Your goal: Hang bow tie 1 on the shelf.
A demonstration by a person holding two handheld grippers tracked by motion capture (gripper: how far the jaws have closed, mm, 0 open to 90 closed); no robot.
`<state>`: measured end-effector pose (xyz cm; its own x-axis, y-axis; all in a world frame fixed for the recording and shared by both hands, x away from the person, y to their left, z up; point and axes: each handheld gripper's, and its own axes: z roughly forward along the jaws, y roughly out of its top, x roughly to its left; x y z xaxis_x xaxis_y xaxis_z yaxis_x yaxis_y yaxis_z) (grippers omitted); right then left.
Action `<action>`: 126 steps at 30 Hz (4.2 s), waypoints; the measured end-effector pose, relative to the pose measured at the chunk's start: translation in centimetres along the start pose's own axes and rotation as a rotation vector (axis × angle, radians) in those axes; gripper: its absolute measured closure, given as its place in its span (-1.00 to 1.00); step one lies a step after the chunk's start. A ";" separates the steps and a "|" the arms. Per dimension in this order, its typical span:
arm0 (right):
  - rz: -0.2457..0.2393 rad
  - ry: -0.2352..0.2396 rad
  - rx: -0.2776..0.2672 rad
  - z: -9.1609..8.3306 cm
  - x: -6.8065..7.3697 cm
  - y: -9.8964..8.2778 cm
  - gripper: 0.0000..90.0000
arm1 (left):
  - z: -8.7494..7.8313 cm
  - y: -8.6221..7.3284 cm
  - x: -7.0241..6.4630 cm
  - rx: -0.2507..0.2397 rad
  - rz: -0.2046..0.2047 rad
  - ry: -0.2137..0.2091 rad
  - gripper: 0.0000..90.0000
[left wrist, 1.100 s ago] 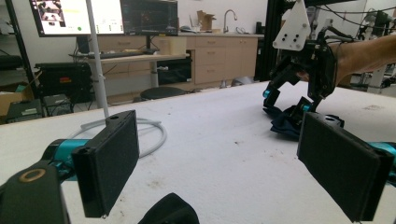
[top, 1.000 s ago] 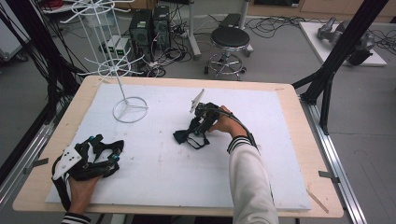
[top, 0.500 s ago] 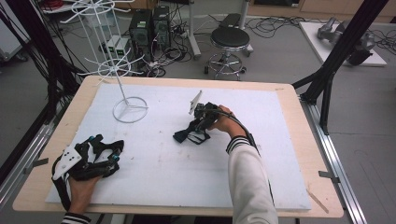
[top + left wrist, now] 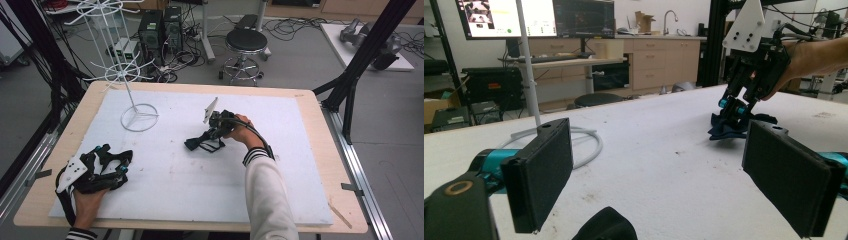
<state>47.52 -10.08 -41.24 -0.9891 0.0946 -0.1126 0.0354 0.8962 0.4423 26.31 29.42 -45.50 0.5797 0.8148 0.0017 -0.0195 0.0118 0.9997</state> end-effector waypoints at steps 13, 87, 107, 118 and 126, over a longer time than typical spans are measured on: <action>0.024 -0.018 -0.072 -1.5 0.0 0.1 0.87 | 0.0 0.0 0.0 0.001 -0.001 0.000 -0.70; 0.089 -0.197 -0.551 -12.7 8.1 0.2 0.86 | 6.6 10.9 -1.3 0.041 0.047 -0.336 -0.70; 0.148 -0.228 -0.585 -13.5 10.0 -0.1 0.86 | 10.1 13.4 -4.2 0.068 0.056 -0.491 -0.71; 0.168 -0.222 -0.562 -12.9 10.3 0.5 0.86 | 11.7 14.0 -5.7 0.099 0.074 -0.551 -0.71; 0.160 -0.216 -0.561 -12.6 10.1 0.9 0.86 | 12.9 14.0 -6.6 0.133 0.077 -0.583 -0.71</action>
<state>35.78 -13.79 -30.74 -0.9244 0.3473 -0.1580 0.0424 0.5049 0.8621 32.74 16.76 -31.26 0.9326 0.3575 0.0492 0.0007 -0.1380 0.9904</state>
